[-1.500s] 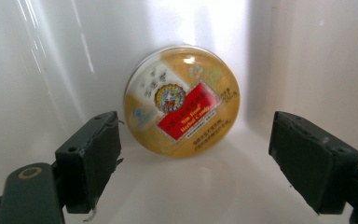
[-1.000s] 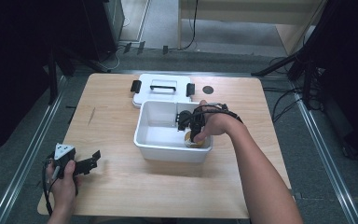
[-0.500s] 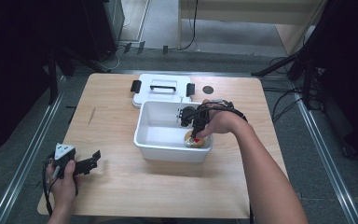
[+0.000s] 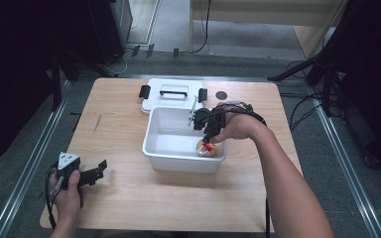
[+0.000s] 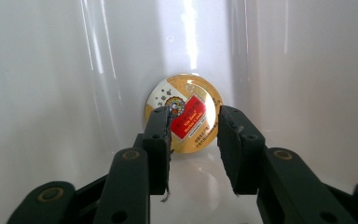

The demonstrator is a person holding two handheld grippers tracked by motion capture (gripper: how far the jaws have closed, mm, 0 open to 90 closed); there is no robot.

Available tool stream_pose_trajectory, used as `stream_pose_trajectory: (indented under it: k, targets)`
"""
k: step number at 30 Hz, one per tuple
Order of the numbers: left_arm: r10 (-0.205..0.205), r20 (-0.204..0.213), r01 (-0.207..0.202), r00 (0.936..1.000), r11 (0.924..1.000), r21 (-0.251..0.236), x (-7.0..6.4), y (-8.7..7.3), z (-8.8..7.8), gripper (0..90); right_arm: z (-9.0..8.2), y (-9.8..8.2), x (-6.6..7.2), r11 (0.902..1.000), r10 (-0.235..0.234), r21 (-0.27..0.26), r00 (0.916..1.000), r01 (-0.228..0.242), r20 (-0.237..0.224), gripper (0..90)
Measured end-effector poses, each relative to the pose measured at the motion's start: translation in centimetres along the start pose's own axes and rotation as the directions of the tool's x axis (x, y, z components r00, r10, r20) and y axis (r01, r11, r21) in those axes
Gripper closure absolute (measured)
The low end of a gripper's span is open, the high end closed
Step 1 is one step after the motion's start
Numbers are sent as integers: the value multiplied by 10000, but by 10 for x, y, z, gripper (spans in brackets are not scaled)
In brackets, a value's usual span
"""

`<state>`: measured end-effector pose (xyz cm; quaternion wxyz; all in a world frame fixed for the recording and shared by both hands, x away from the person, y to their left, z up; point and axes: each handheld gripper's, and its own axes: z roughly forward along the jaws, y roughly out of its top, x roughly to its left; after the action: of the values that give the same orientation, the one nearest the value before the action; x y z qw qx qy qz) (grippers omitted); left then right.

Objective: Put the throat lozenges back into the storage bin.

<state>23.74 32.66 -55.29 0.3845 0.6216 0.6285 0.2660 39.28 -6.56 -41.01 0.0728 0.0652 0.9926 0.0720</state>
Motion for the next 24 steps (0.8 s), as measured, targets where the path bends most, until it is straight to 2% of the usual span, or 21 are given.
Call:
stream_pose_trajectory:
  k: [6, 12, 24]
  targets:
    - [-2, 42, 2, 10000, 10000, 10, 1, 0, 0, 0, -13, 0, -1, 9999, 36, -130, 9999, -34, 138, 680]
    - [-17, 40, 17, 10000, 10000, 3, 1, 0, 0, 0, -24, -4, -1, 9995, 35, -309, 10000, -37, -70, 733]
    - [29, 13, -29, 10000, 10000, 26, 0, 0, 0, 0, -44, -21, -3, 9958, 488, -770, 9988, -486, 18, 734]
